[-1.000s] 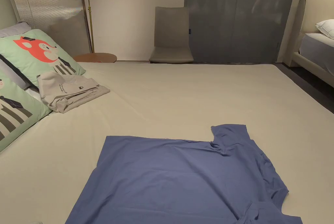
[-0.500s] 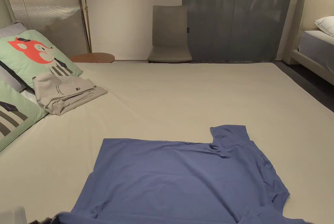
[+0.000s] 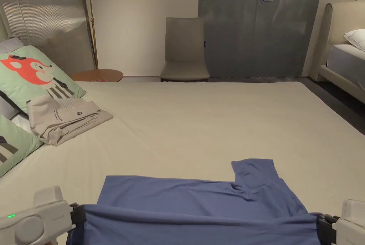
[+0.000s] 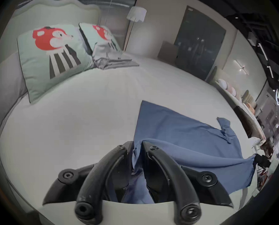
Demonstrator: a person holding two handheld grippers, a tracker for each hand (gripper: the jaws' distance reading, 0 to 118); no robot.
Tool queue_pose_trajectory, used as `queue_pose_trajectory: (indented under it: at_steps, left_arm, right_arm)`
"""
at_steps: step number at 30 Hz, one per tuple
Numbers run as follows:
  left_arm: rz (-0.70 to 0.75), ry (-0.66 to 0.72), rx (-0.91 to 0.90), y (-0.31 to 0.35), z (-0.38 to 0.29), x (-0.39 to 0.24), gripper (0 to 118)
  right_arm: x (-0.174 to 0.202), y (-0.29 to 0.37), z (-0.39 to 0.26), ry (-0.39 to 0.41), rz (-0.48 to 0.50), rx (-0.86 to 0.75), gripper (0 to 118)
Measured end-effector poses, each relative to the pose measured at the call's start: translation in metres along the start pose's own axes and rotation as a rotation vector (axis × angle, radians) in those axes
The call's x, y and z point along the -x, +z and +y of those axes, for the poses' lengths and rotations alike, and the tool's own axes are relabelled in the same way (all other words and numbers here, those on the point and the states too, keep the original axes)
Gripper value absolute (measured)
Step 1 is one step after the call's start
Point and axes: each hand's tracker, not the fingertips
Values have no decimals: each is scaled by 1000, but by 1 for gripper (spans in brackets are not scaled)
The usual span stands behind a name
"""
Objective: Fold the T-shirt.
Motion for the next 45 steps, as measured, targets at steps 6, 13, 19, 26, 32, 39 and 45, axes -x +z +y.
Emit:
queue_pose_trajectory:
  at_steps: [6, 13, 19, 26, 32, 39, 45]
  left_arm:
    - [68, -29, 88, -50, -1, -5, 9]
    - [90, -57, 103, -54, -3, -6, 63]
    - [109, -179, -107, 1, -10, -18, 105]
    - [72, -163, -257, 69, -32, -28, 4]
    - [19, -180, -231, 93, -51, -21, 0]
    - [-8, -161, 5, 59, -59, 12, 77]
    - [32, -169, 157, 22, -68, 42, 99]
  right_arm:
    - [6, -57, 1, 52, -43, 107, 5]
    - [9, -66, -2, 93, -67, 115, 50]
    - [4, -9, -2, 105, -138, -125, 99]
    - [8, 58, -16, 133, -175, -292, 23]
    - [5, 82, -27, 86, -133, -309, 1]
    - [7, 85, -38, 84, -110, -275, 1]
    - [11, 78, -47, 93, -94, -240, 1]
